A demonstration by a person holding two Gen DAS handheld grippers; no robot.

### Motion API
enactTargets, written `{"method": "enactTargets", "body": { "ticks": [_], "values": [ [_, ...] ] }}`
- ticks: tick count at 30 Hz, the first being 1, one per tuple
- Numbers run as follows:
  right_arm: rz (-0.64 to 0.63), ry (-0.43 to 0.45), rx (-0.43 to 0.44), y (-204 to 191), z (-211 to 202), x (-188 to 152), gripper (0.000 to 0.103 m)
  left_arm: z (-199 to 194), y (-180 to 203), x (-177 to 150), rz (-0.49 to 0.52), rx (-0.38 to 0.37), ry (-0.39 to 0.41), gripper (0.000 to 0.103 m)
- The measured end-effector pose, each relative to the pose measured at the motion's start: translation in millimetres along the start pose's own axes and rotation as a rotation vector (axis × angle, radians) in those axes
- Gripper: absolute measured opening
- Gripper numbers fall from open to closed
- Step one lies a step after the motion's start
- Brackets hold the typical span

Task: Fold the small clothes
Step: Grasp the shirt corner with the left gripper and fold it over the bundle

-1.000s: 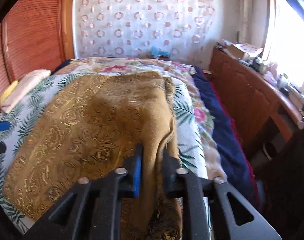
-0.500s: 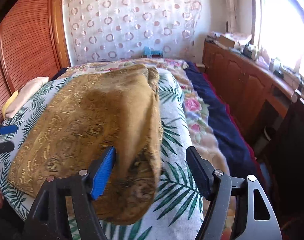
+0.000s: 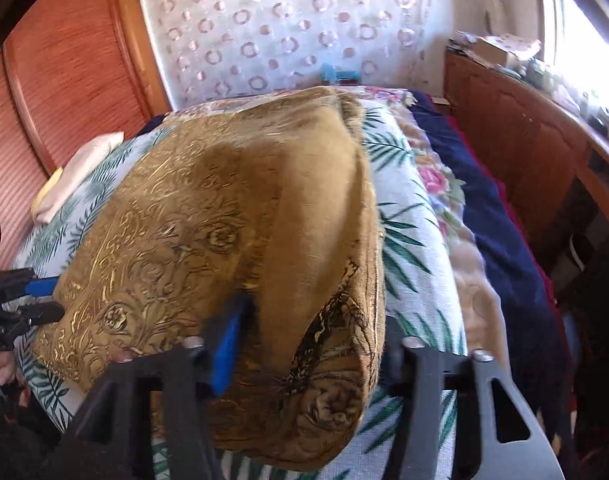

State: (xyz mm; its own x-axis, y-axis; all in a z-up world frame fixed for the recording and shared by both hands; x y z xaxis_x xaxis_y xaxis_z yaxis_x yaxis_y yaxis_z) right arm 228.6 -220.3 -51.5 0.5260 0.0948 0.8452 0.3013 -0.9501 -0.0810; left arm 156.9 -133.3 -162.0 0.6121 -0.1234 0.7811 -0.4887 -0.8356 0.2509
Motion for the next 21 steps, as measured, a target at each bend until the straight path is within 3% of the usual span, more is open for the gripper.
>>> {"method": "enactTargets", "body": {
  "ticks": [1, 2, 4, 10, 21],
  "values": [
    [-0.015, -0.003, 0.000, -3, 1, -1, 0.034, 0, 1, 0, -0.005, -0.005, 0.000, 0.030],
    [-0.022, -0.005, 0.014, -4, 0, -1, 0.028, 1, 1, 0, -0.006, -0.010, -0.001, 0.019],
    [-0.022, 0.003, 0.034, -6, -2, 0, 0.016, 2, 2, 0, 0.002, -0.020, -0.006, 0.008],
    [-0.003, 0.038, 0.044, -6, -16, 1, 0.011, -25, 0, 24, 0.028, -0.033, 0.052, 0.004],
    [-0.050, 0.092, 0.115, -52, -65, -12, 0.010, -84, -11, 46, 0.031, 0.000, 0.160, 0.003]
  ]
}}
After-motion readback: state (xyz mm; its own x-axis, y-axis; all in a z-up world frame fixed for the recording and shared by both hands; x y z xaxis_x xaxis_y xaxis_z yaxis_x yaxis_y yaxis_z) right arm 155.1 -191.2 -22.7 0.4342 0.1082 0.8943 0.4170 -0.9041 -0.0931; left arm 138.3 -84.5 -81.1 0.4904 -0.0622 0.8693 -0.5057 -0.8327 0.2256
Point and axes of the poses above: each gripper's, at about its wrist camera, not at the fingertips, and z roughly the way its jaws point, y to its right, x to its top, the point moved 10 cm from there along z, roughly the way its jaws point, and after that the axes turned 10 degrees about y, right-handed, at the moved point
